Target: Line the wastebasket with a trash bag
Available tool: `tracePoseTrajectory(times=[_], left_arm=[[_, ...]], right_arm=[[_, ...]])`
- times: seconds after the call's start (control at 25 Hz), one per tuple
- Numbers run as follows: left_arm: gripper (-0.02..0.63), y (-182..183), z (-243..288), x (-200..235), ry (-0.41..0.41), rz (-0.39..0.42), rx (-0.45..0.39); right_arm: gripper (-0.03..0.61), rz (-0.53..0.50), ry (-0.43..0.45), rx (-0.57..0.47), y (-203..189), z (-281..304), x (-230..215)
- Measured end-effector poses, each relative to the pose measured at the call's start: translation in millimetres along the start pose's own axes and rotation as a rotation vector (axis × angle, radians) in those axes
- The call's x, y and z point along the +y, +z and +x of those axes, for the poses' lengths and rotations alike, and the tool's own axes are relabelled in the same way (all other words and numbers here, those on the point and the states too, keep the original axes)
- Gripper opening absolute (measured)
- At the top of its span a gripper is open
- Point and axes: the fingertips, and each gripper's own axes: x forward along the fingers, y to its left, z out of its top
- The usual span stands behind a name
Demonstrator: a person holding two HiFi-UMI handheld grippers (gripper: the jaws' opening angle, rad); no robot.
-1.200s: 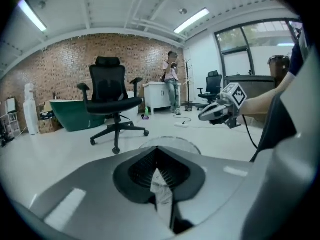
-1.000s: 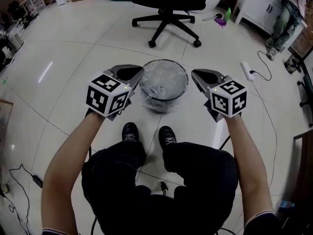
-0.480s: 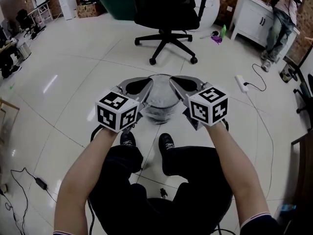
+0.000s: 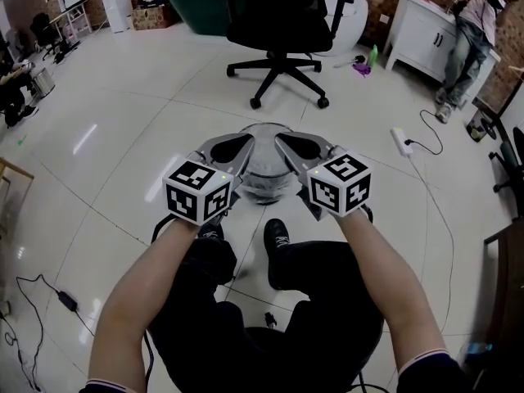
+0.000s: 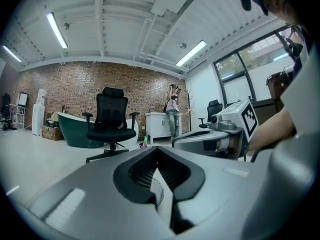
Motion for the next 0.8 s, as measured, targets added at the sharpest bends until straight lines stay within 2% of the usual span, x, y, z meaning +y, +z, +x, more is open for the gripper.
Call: tracePoseTrajectory(times=[0.8], left_arm=[[0.012, -5, -8, -17, 0.014, 0.007, 0.014]], right_arm=[[0.0, -0.013, 0.011, -0.008, 2, -17, 11]])
